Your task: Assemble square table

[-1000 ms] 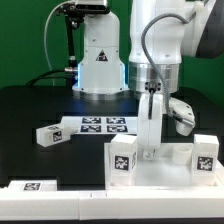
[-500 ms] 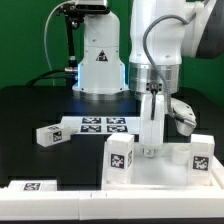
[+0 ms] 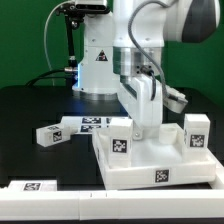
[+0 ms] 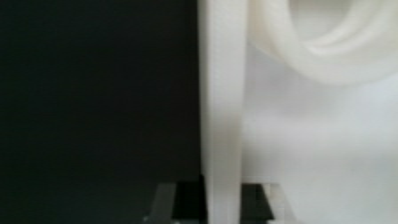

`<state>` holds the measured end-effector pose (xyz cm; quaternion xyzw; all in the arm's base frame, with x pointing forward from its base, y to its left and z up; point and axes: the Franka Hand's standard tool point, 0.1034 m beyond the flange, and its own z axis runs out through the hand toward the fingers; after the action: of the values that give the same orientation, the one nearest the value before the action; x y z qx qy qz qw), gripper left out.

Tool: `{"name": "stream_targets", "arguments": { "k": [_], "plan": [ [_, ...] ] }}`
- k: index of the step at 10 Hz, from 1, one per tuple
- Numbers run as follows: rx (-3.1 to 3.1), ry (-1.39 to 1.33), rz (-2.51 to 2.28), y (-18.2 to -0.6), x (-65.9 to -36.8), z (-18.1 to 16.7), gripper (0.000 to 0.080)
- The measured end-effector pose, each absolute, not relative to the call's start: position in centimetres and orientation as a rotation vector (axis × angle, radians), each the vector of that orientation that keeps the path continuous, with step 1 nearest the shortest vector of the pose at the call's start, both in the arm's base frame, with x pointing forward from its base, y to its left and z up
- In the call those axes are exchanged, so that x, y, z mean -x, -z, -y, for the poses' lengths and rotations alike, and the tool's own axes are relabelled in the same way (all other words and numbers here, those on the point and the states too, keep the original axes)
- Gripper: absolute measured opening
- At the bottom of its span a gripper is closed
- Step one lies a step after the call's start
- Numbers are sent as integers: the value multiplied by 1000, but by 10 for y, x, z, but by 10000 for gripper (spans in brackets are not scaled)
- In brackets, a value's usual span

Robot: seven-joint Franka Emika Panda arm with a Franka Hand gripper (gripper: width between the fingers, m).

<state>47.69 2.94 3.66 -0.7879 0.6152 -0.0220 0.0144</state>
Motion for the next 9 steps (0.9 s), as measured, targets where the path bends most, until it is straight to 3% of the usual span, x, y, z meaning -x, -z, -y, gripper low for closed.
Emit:
{"name": "stream_targets", "arguments": {
  "k": [5,8,9],
  "plan": [
    [2652,103,-1679,-32,-474,-8,48],
    [2994,201,-1007,-44,-493,31,49],
    [2990,189,-1024,-41,-490,31,48]
  ]
}}
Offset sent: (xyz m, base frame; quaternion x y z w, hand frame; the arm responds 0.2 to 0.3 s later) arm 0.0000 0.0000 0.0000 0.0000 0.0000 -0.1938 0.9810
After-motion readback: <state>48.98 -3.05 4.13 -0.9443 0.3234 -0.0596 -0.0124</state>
